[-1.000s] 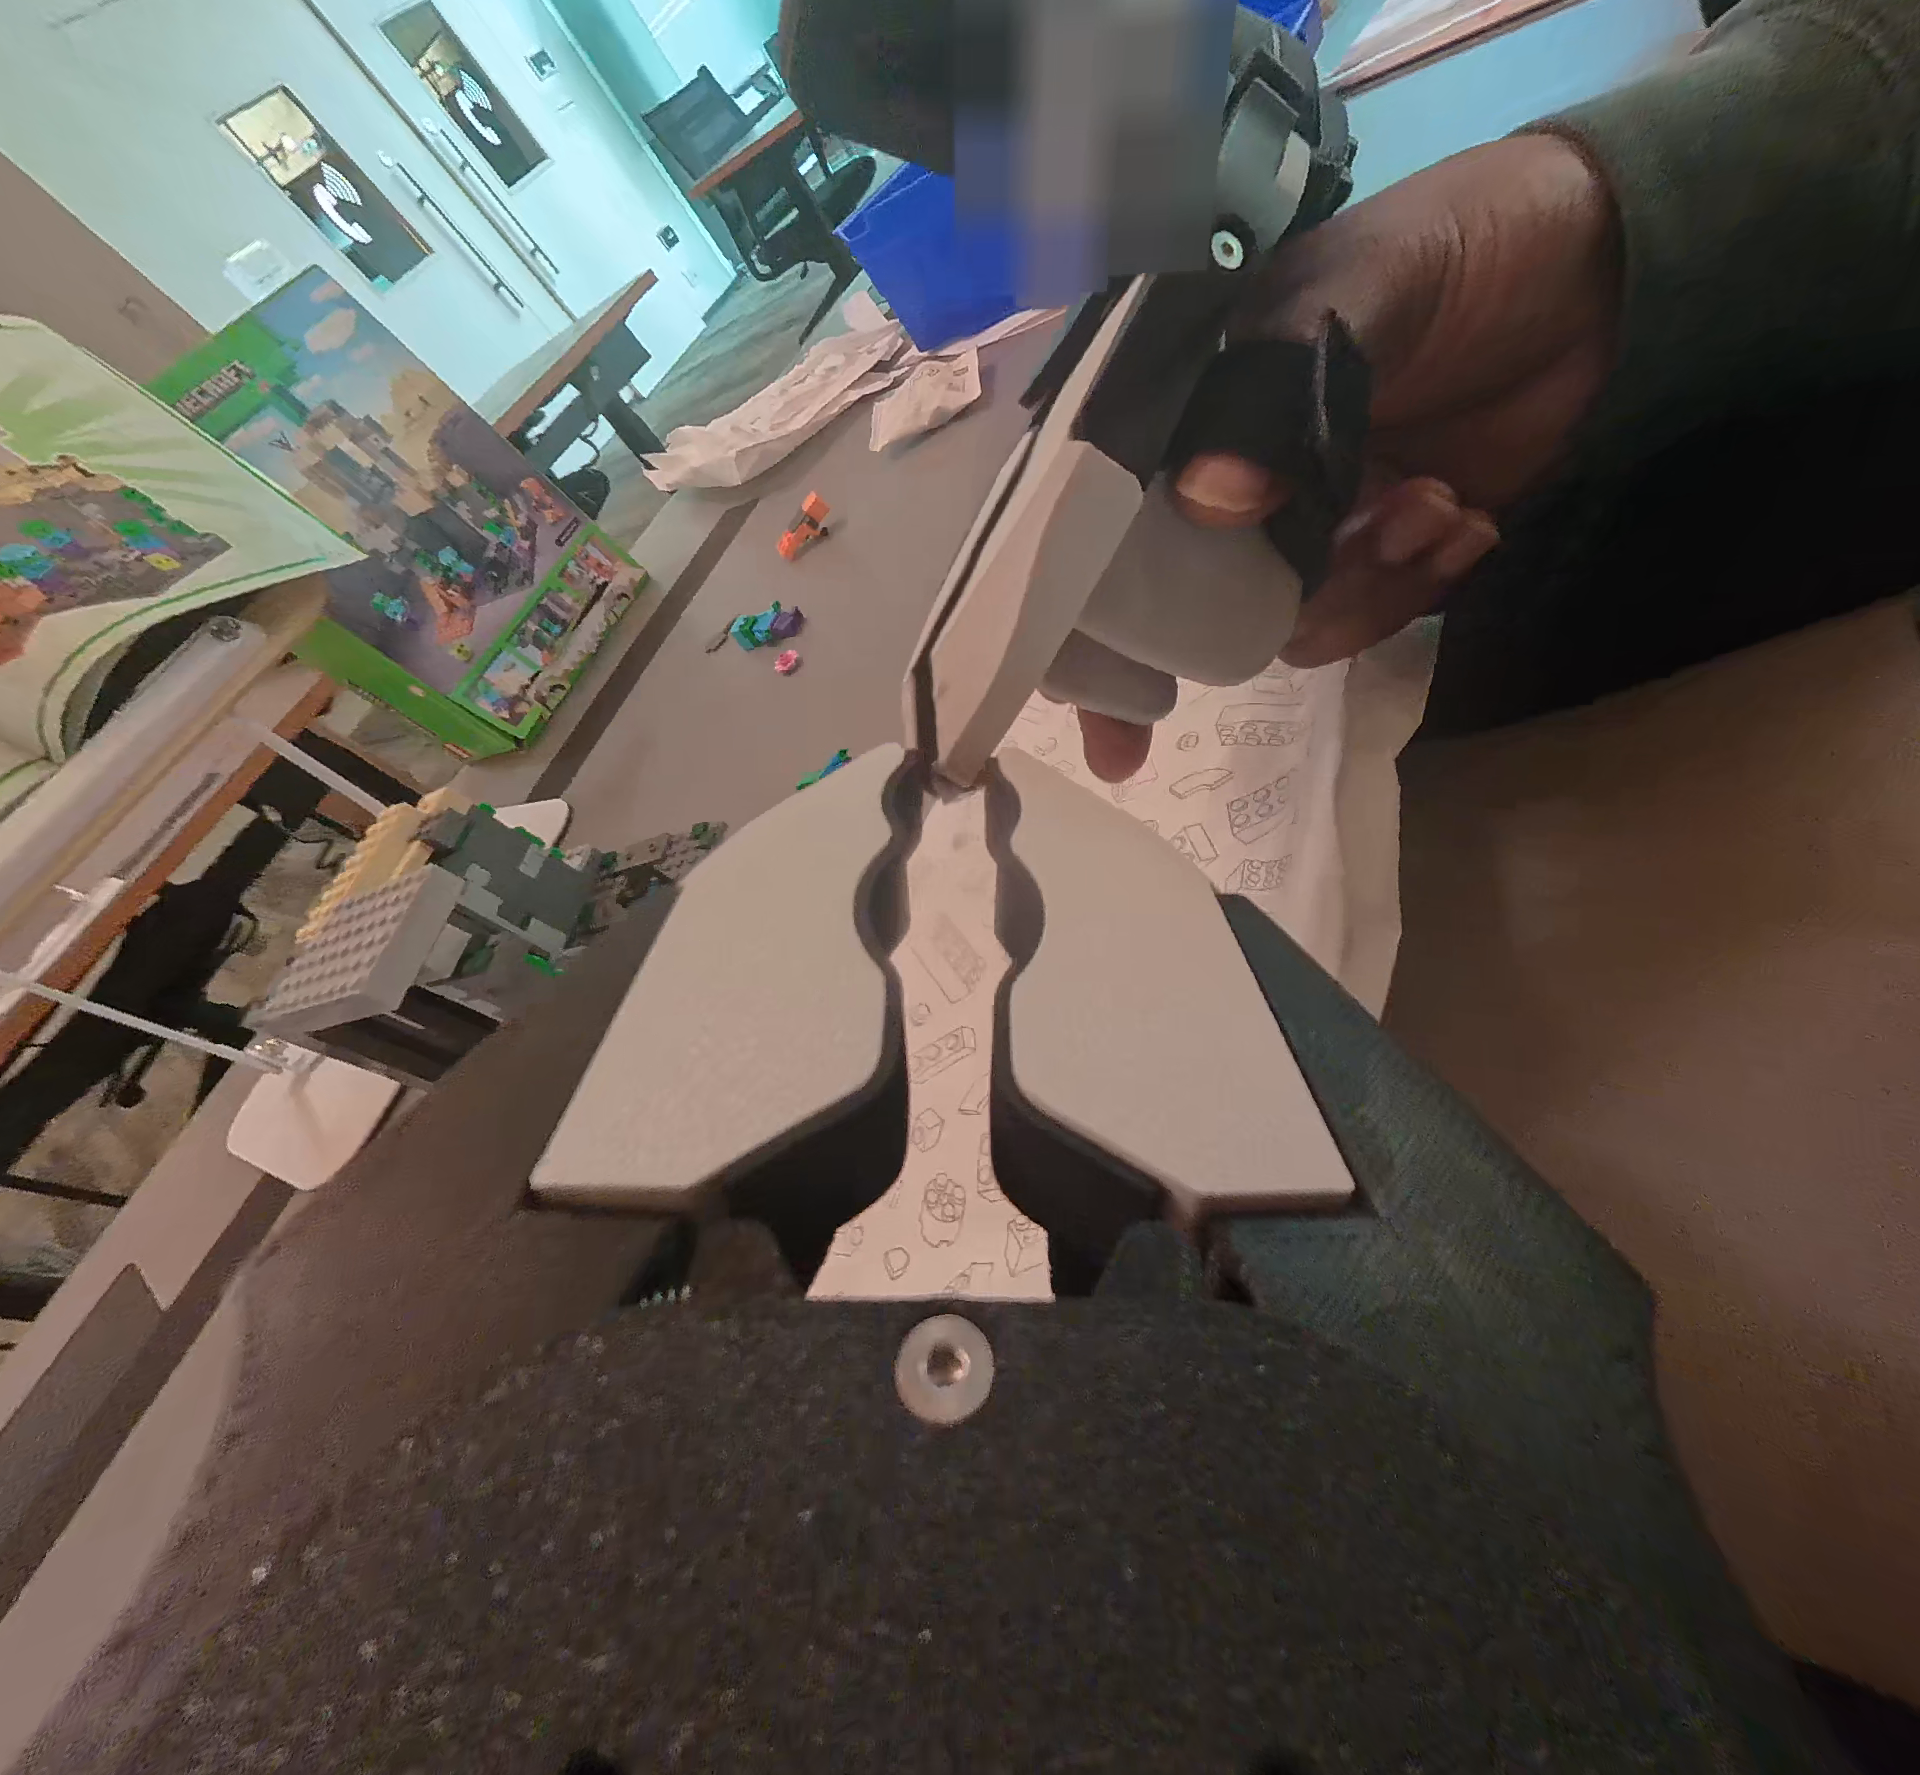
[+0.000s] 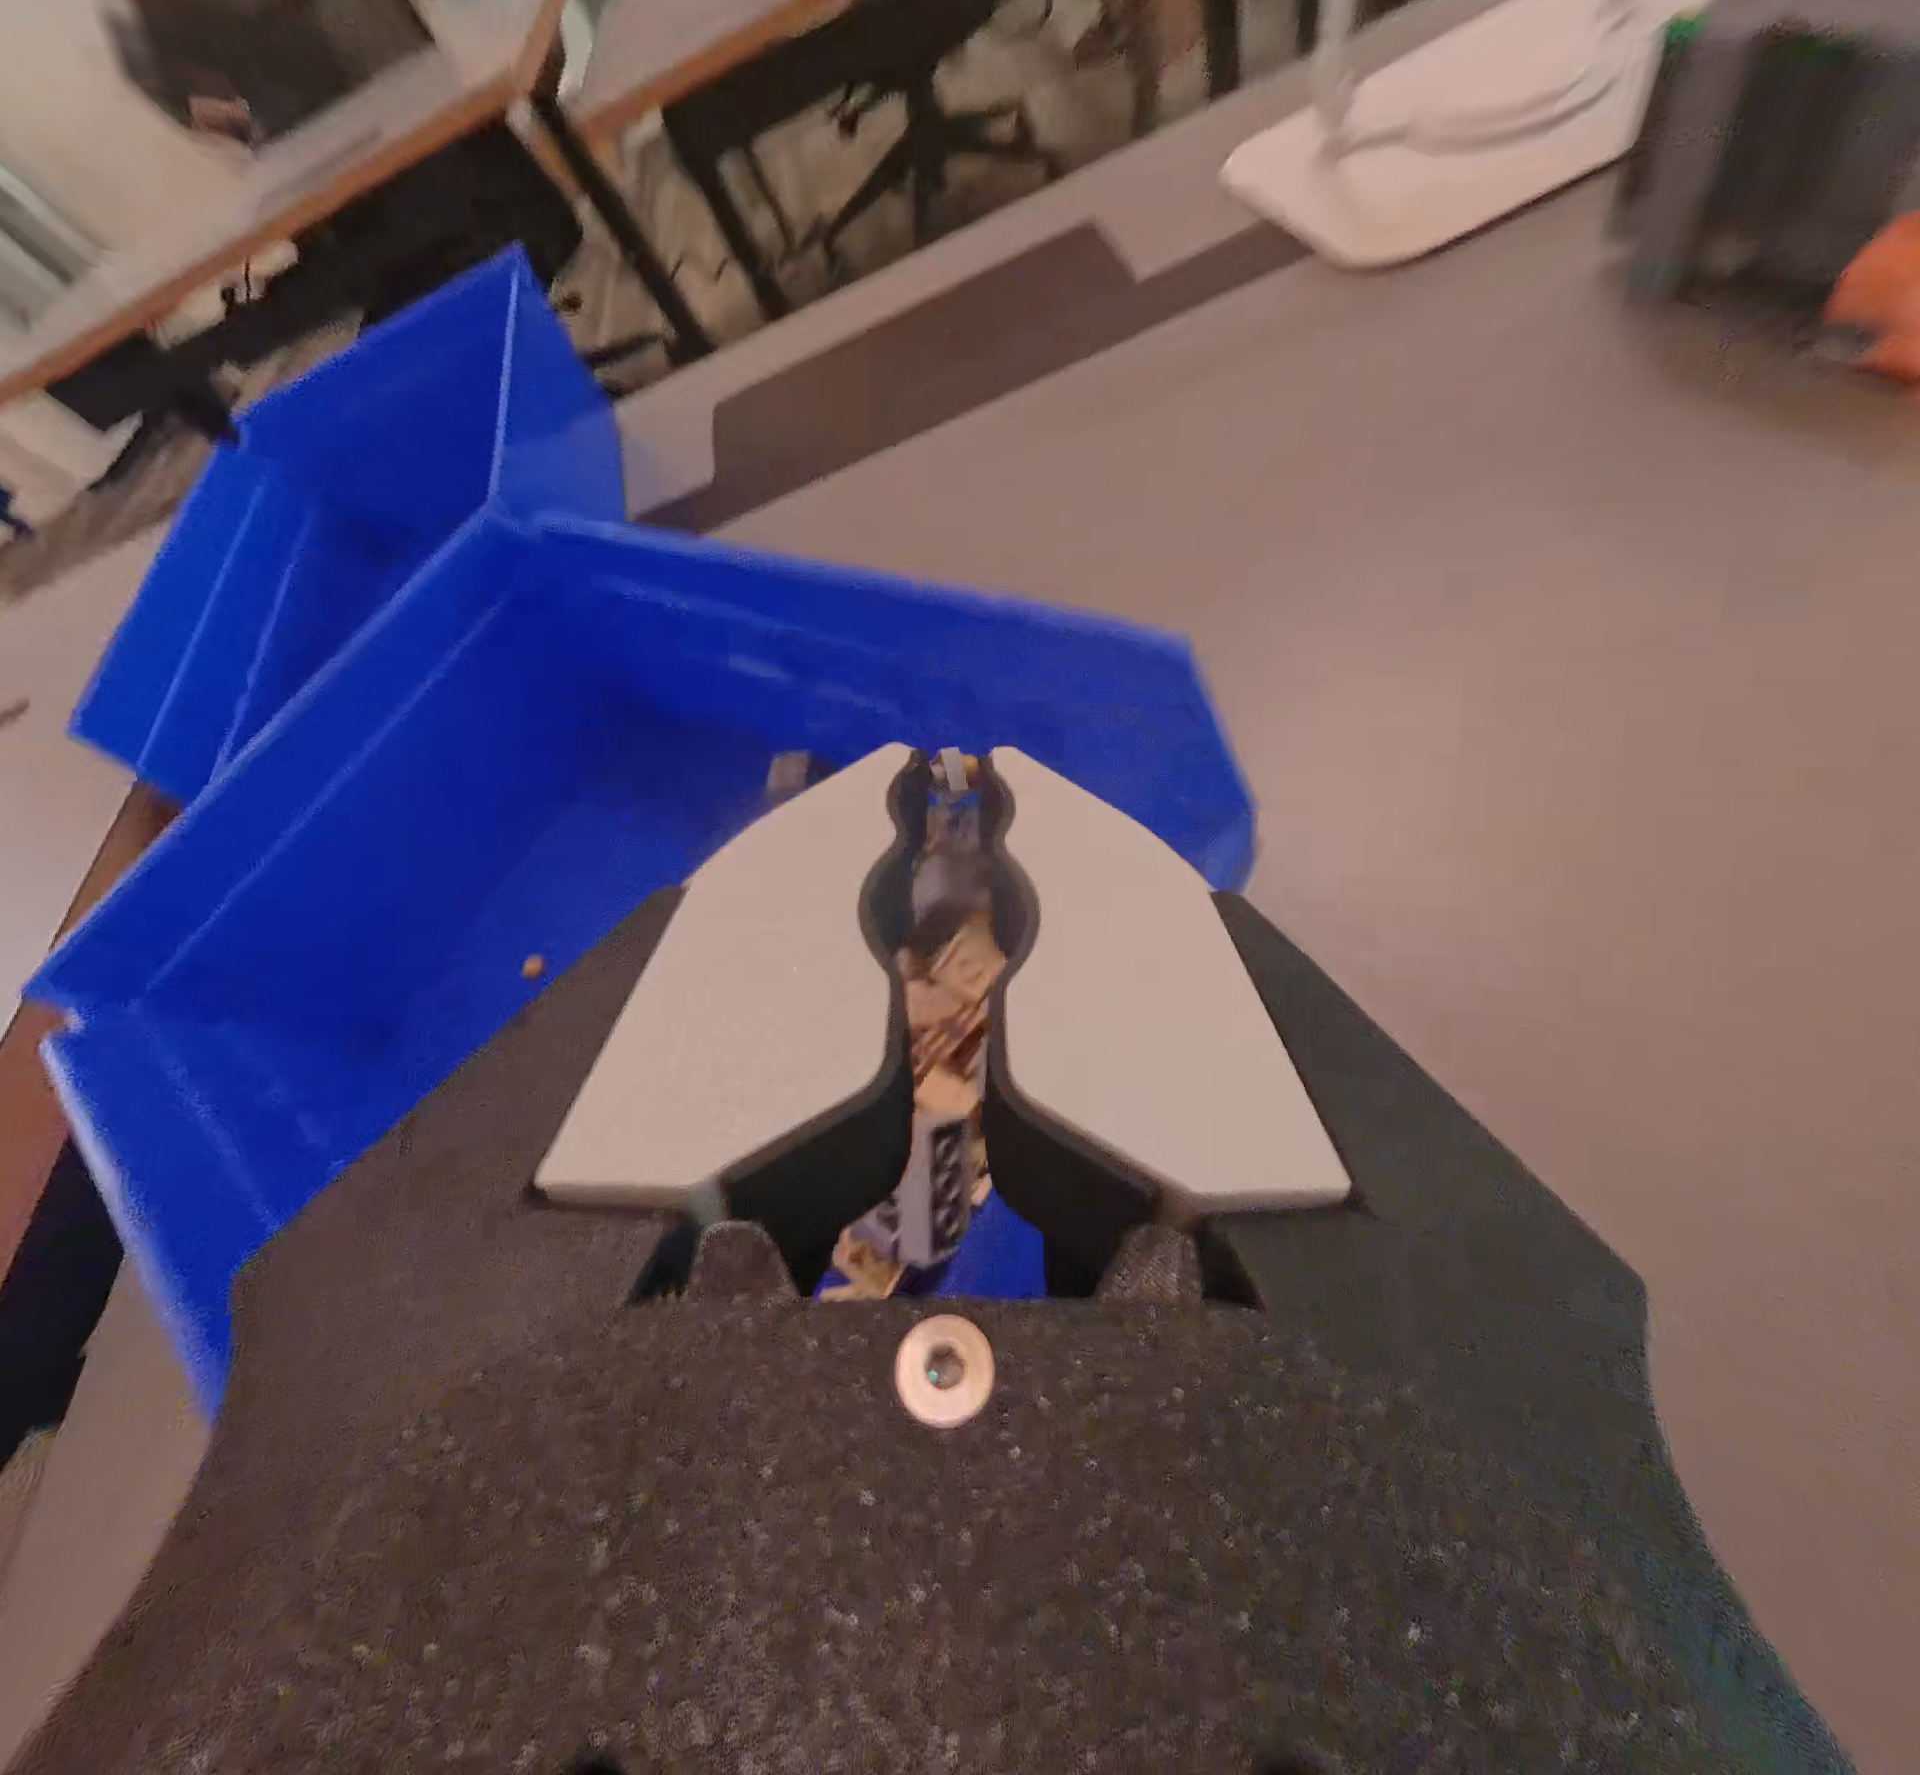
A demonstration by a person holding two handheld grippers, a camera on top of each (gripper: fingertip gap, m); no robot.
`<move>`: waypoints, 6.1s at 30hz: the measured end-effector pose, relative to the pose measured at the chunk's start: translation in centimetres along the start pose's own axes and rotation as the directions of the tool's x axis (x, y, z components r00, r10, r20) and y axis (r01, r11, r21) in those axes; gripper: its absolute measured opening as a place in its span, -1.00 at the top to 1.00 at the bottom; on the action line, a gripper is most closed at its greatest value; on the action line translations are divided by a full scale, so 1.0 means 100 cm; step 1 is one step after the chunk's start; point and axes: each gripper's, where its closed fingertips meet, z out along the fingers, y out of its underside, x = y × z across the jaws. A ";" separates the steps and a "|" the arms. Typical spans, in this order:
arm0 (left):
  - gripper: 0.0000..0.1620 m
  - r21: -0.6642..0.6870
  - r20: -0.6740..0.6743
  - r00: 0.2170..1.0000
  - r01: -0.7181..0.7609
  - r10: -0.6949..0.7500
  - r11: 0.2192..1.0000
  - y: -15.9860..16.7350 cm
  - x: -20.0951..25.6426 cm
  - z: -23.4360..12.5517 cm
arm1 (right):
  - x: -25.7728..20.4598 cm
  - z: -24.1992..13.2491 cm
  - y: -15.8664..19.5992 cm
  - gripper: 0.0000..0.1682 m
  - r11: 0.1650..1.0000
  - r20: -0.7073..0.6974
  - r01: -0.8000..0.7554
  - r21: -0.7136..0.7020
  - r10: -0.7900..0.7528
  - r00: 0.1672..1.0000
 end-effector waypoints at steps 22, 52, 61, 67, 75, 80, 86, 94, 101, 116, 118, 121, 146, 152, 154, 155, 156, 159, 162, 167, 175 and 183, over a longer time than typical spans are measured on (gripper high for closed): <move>0.72 -0.049 -0.160 0.986 0.041 -0.049 0.998 0.010 0.031 0.011 | 0.004 -0.002 -0.002 0.99 0.999 -0.008 -0.044 0.024 0.044 0.999; 1.00 0.306 -0.600 0.788 0.067 0.138 0.950 -0.069 0.266 0.022 | 0.217 -0.053 0.055 0.78 0.964 -0.423 -0.187 -0.189 0.092 0.901; 1.00 0.291 -0.615 0.776 0.060 0.139 0.955 -0.064 0.273 0.024 | 0.279 -0.051 0.071 0.72 0.933 -0.499 -0.215 -0.290 0.044 0.866; 1.00 0.280 -0.617 0.777 0.064 0.128 0.958 -0.062 0.272 0.027 | 0.311 -0.049 0.070 0.61 0.924 -0.517 -0.268 -0.273 0.094 0.851; 1.00 0.266 -0.626 0.770 0.062 0.124 0.962 -0.060 0.273 0.029 | 0.318 -0.039 0.091 0.29 0.869 -0.504 -0.355 -0.346 0.148 0.851; 1.00 0.262 -0.630 0.767 0.067 0.119 0.963 -0.060 0.273 0.029 | 0.305 -0.030 0.089 0.47 0.869 -0.488 -0.330 -0.370 0.121 0.865; 1.00 0.269 -0.629 0.766 0.056 0.132 0.961 -0.060 0.275 0.027 | 0.255 -0.015 0.065 0.53 0.897 -0.360 -0.277 -0.344 0.146 0.921; 1.00 0.282 -0.626 0.766 0.046 0.147 0.958 -0.061 0.276 0.025 | 0.125 -0.020 0.069 0.51 0.858 -0.005 -0.081 -0.507 0.090 0.996; 1.00 0.307 -0.614 0.769 0.020 0.182 0.952 -0.062 0.279 0.022 | 0.100 -0.023 0.092 0.71 0.799 -0.028 -0.055 -0.600 0.047 0.998; 0.75 0.634 -0.623 0.612 0.029 0.487 0.773 -0.124 0.323 -0.049 | -0.080 0.012 -0.084 0.78 0.899 0.644 -0.437 0.020 0.323 0.694; 0.73 0.726 -0.552 0.613 0.020 0.566 0.687 -0.136 0.326 -0.066 | -0.102 0.019 -0.101 0.78 0.848 0.732 -0.530 -0.003 0.363 0.577; 0.73 0.820 -0.419 0.653 -0.027 0.631 0.572 -0.145 0.323 -0.081 | -0.126 0.029 -0.115 0.78 0.792 0.810 -0.606 -0.077 0.404 0.425; 0.79 0.880 -0.247 0.690 -0.135 0.680 0.456 -0.128 0.303 -0.081 | -0.157 0.049 -0.105 0.81 0.831 0.846 -0.501 -0.242 0.433 0.310; 0.78 0.873 -0.293 0.653 -0.116 0.699 0.474 -0.126 0.305 -0.085 | -0.159 0.045 -0.104 0.81 0.853 0.860 -0.465 -0.237 0.407 0.308; 0.78 0.867 -0.316 0.640 -0.104 0.701 0.487 -0.125 0.305 -0.084 | -0.159 0.045 -0.102 0.82 0.845 0.862 -0.472 -0.250 0.416 0.289; 0.79 0.865 -0.324 0.634 -0.102 0.702 0.491 -0.124 0.306 -0.084 | -0.159 0.045 -0.101 0.82 0.842 0.864 -0.474 -0.259 0.421 0.277; 0.79 0.866 -0.324 0.628 -0.105 0.708 0.489 -0.123 0.307 -0.084 | -0.159 0.045 -0.100 0.82 0.839 0.865 -0.475 -0.265 0.425 0.268; 0.79 0.862 -0.350 0.609 -0.088 0.712 0.499 -0.122 0.310 -0.086 | -0.159 0.041 -0.098 0.82 0.845 0.872 -0.464 -0.267 0.417 0.256; 0.79 0.852 -0.388 0.582 -0.070 0.714 0.519 -0.119 0.313 -0.089 | -0.161 0.038 -0.095 0.82 0.852 0.880 -0.443 -0.279 0.411 0.237; 0.79 0.838 -0.433 0.551 -0.046 0.714 0.544 -0.116 0.316 -0.092 | -0.162 0.034 -0.091 0.82 0.858 0.890 -0.417 -0.299 0.408 0.203; 0.79 0.793 -0.511 0.559 0.011 0.653 0.610 -0.112 0.290 -0.075 | -0.121 0.031 -0.081 0.82 0.851 0.859 -0.474 -0.226 0.404 0.315; 0.79 0.762 -0.546 0.555 0.017 0.628 0.647 -0.109 0.296 -0.064 | -0.114 0.033 -0.085 0.82 0.880 0.860 -0.450 -0.151 0.341 0.379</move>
